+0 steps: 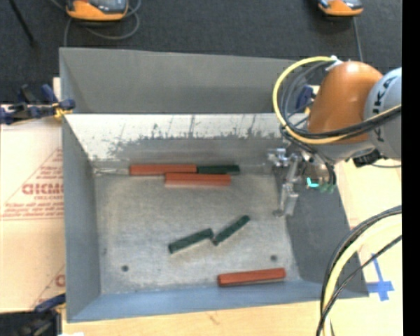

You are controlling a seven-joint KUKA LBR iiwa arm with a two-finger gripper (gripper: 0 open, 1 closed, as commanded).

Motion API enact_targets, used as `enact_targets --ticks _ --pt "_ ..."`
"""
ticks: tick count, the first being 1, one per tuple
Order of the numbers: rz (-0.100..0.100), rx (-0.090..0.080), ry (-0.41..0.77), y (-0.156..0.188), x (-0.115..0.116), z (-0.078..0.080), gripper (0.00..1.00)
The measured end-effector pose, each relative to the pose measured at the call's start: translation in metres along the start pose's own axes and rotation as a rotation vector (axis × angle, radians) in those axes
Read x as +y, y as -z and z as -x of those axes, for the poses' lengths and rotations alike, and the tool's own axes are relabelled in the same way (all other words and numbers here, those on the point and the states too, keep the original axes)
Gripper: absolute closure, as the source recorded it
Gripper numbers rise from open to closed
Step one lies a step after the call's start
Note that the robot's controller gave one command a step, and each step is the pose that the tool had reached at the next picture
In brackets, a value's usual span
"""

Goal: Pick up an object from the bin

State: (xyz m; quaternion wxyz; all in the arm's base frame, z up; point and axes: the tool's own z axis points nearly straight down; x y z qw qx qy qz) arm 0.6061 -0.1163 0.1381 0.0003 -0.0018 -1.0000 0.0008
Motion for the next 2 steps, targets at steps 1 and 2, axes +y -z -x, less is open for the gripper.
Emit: enact_targets --ticks 1,2 --pt "0.004 0.000 0.257 -0.070 0.104 -0.032 0.00" --pt "0.002 -0.008 0.311 -0.035 0.143 -0.041 0.00"
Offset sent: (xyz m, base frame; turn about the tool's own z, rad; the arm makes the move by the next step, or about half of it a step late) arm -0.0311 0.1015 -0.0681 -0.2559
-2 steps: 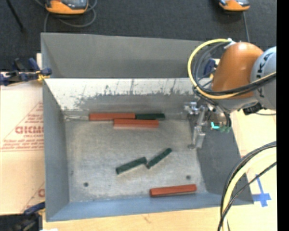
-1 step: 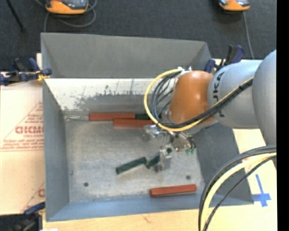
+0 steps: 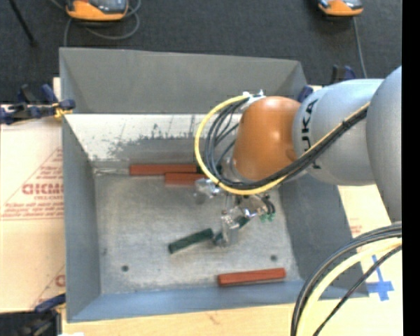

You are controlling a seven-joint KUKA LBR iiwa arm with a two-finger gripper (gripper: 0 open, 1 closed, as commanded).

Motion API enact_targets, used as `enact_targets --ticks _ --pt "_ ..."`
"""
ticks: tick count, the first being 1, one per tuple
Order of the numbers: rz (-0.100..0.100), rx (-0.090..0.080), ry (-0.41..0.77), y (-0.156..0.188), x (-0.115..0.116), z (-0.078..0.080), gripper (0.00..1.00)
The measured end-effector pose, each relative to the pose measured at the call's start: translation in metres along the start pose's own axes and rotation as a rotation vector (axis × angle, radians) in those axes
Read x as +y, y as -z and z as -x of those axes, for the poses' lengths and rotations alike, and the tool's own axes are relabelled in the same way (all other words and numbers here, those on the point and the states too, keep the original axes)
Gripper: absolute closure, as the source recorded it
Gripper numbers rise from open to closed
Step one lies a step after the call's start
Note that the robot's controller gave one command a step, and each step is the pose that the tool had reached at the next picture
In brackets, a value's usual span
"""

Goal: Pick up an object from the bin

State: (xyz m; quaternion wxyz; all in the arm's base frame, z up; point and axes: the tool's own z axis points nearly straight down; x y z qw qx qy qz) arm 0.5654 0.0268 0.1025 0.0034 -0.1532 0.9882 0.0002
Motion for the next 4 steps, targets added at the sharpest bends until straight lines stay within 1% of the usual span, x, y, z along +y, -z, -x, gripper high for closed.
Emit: enact_targets --ticks 1,2,3,4 --pt "0.001 -0.001 -0.024 0.014 0.019 -0.001 0.00" --pt "0.002 0.008 -0.094 -0.034 0.022 -0.016 0.00" --pt "0.000 0.006 -0.091 -0.034 0.021 -0.015 0.00" --pt "-0.001 0.003 -0.090 -0.033 0.021 -0.014 1.00"
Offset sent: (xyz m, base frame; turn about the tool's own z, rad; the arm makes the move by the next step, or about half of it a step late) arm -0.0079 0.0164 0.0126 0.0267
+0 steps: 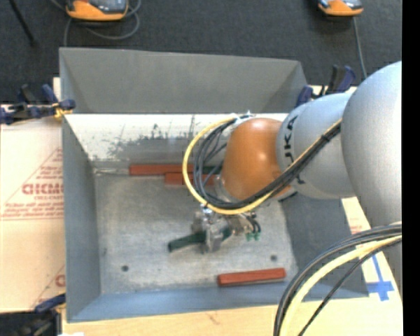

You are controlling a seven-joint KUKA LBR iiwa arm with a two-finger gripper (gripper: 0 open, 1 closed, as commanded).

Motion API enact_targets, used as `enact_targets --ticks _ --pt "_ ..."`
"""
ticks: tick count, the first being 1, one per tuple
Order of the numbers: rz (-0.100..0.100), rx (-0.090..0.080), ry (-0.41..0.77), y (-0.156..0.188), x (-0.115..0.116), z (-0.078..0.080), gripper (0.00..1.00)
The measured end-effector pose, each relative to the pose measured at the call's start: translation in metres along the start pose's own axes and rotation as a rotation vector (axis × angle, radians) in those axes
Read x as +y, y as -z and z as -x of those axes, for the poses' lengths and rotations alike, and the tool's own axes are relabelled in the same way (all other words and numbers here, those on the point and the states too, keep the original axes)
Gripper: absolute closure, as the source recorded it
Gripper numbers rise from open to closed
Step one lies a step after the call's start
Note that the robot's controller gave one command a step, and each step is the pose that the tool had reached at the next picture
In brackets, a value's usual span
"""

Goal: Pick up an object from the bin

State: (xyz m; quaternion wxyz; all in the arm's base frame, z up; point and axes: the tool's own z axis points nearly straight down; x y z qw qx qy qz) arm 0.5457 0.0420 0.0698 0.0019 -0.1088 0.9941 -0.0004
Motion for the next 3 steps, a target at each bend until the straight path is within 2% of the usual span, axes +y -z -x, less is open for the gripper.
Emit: enact_targets --ticks 1,3 --pt "-0.001 -0.001 0.002 0.003 -0.001 0.001 1.00" --pt "-0.002 -0.004 -0.002 0.077 -0.005 0.005 1.00"
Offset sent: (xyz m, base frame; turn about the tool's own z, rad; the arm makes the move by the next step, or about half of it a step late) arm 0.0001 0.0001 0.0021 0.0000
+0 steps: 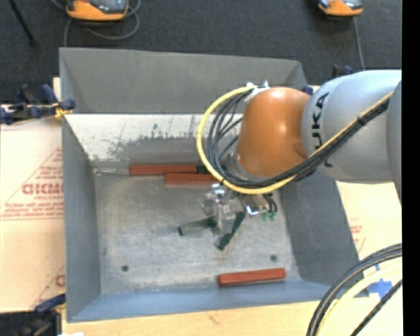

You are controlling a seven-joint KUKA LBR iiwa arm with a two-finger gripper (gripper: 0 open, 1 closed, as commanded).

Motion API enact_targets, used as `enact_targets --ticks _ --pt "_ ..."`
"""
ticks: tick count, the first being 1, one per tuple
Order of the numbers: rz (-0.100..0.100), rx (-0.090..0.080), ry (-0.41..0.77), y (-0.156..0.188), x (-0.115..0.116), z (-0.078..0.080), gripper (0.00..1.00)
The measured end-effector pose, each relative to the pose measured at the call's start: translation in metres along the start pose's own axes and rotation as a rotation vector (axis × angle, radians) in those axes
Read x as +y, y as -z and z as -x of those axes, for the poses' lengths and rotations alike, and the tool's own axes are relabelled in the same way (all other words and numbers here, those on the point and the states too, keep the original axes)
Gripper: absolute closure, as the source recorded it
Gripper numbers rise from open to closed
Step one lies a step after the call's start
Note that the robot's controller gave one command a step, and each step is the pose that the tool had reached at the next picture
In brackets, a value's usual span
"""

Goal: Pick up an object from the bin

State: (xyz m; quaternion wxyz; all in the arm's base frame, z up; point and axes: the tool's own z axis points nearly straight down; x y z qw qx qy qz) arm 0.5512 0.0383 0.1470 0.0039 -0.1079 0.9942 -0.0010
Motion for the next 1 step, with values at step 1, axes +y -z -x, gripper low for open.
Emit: enact_targets --ticks 1 --pt "0.000 0.000 -0.002 0.0352 -0.0019 0.0019 1.00"
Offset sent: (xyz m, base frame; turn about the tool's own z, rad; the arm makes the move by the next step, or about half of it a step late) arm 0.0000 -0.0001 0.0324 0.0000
